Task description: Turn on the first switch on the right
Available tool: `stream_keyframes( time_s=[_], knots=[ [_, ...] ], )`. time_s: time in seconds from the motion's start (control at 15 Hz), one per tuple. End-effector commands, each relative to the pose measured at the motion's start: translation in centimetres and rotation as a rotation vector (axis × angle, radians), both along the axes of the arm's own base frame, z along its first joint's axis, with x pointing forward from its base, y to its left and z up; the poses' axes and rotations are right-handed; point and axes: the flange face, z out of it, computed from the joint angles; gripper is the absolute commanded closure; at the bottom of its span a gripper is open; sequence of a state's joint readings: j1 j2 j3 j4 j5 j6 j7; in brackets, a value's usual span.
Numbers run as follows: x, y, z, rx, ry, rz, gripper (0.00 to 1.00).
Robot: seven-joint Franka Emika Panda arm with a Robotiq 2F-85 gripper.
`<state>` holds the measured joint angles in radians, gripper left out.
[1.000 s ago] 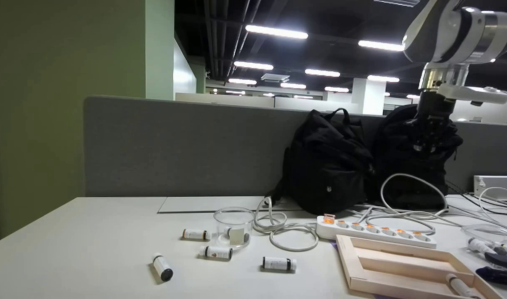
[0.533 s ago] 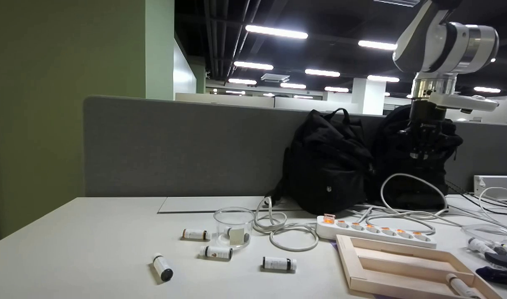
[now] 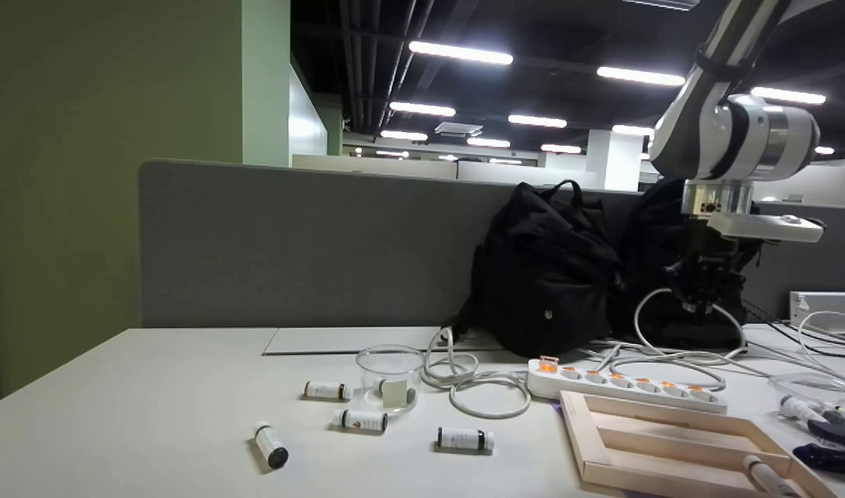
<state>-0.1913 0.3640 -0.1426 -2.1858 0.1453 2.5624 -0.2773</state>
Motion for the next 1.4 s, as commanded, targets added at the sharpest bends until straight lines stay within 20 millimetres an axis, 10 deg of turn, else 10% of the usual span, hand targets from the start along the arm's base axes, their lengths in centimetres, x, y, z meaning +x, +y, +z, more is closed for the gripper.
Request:
stream_keyframes(
  time_s=[0.0,1.33],
  knots=[
    [0.4,-0.6,-2.5,0.012,-0.044,-0.02,1.0],
    [0.2,-3.4,-11.1,-0.014,-0.151,-0.06,1.0]
  ],
)
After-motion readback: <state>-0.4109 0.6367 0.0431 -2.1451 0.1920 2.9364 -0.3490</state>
